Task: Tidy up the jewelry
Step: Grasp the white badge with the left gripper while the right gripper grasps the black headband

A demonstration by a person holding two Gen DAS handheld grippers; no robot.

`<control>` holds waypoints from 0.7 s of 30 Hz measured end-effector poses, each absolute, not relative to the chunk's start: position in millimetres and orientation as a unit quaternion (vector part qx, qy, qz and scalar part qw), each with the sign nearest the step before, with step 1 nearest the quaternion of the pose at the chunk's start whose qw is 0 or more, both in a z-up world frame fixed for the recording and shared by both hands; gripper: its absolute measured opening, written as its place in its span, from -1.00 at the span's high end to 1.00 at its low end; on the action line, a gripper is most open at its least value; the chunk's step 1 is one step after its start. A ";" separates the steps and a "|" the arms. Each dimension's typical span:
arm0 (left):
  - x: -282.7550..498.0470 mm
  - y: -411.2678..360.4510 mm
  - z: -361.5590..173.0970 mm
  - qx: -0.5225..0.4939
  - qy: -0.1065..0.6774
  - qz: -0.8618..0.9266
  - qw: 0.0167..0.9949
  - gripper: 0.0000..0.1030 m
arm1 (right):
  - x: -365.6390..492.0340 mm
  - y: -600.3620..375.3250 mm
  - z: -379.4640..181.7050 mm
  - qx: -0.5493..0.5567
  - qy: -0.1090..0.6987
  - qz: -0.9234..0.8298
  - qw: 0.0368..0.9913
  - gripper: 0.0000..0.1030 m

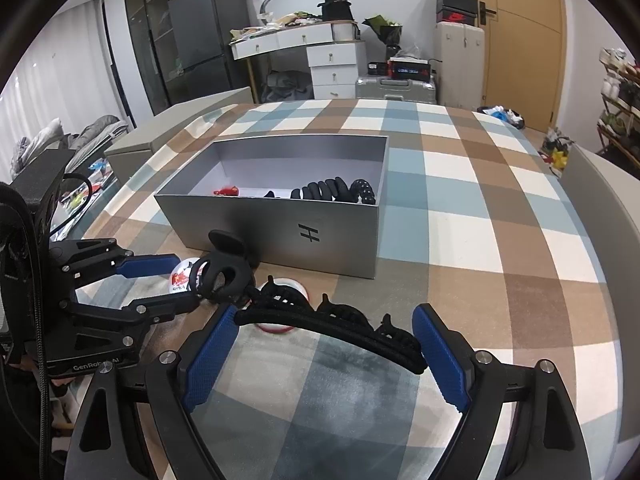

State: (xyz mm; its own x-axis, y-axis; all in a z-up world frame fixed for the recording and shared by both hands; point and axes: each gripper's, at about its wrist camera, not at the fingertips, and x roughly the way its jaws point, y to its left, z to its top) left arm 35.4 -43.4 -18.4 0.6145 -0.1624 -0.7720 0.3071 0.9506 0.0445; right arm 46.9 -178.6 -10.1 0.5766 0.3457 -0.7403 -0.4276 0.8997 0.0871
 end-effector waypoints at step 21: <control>28.1 -36.7 -12.7 0.063 0.411 -0.138 0.899 -0.05 | 45.5 -184.0 2.1 -0.033 0.392 0.222 0.892 -0.72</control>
State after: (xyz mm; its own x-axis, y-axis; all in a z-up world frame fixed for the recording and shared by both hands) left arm 28.1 -36.7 -12.7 0.6244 -0.1956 -0.7562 0.2991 0.9542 0.0002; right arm 45.5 -184.0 2.1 0.5947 0.3702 -0.7136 -0.4215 0.8995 0.1154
